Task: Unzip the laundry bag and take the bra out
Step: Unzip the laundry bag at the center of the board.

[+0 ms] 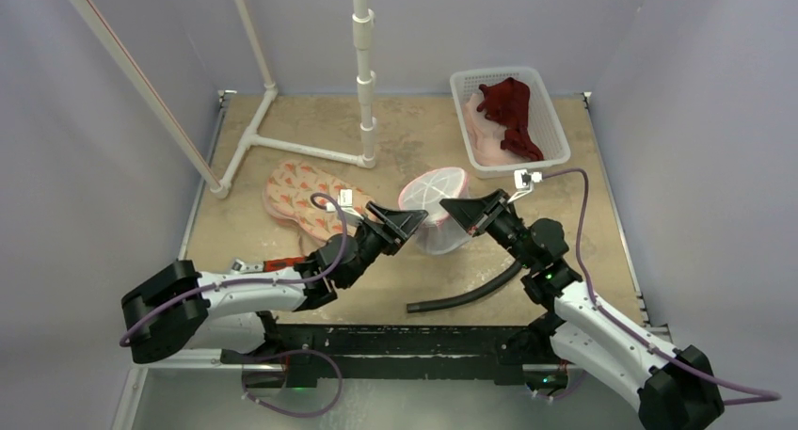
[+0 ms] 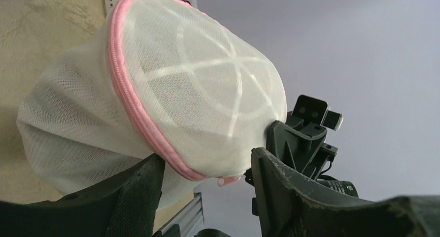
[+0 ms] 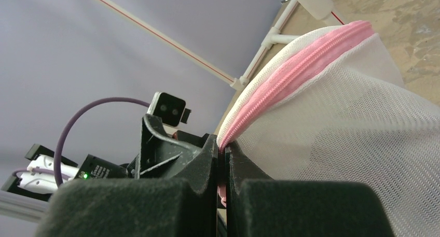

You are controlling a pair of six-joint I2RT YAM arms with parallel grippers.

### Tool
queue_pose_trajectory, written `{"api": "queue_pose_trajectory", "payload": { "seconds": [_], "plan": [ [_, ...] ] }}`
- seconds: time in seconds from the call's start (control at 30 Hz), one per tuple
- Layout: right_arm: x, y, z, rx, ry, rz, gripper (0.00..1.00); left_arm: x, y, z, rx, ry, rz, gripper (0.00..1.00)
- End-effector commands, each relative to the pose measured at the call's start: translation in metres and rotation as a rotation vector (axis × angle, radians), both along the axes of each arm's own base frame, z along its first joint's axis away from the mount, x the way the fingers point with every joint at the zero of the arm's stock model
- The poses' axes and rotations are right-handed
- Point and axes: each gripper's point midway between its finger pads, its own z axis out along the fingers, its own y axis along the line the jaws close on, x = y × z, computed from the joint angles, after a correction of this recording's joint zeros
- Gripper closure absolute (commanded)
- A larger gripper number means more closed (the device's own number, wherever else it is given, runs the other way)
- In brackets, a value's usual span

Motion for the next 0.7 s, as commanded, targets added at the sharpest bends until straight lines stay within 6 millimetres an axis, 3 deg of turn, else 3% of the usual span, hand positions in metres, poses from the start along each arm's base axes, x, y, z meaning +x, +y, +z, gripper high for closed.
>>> {"api": "queue_pose_trajectory", "payload": {
  "seconds": [0.0, 0.23, 0.37, 0.43, 0.5, 0.53, 0.57, 0.67],
  "plan": [
    [-0.005, -0.002, 0.025, 0.057, -0.078, -0.004, 1.00, 0.010, -0.006, 0.029, -0.106, -0.024, 0.005, 0.43],
    [-0.009, 0.001, 0.022, 0.051, -0.078, 0.017, 1.00, 0.016, -0.007, 0.022, -0.098, -0.009, 0.008, 0.58],
    [-0.011, 0.002, 0.021, 0.012, -0.098, 0.027, 1.00, 0.015, -0.004, 0.024, -0.096, -0.024, 0.005, 0.85],
    [-0.012, 0.000, 0.022, -0.044, -0.127, 0.016, 0.68, 0.016, 0.003, 0.026, -0.093, -0.030, 0.012, 0.97],
    [-0.011, -0.006, 0.017, -0.127, -0.133, -0.010, 0.40, 0.017, 0.013, 0.021, -0.058, -0.015, 0.028, 1.00],
    [-0.010, -0.009, 0.018, -0.170, -0.147, -0.023, 0.33, 0.017, 0.019, 0.021, -0.043, -0.008, 0.039, 1.00],
    [-0.010, -0.013, 0.019, -0.208, -0.163, -0.039, 0.20, 0.018, 0.027, 0.020, -0.028, -0.002, 0.058, 1.00],
    [-0.009, -0.026, 0.026, -0.308, -0.206, -0.094, 0.06, 0.020, 0.049, 0.020, 0.041, 0.015, 0.115, 1.00]
  ]
}}
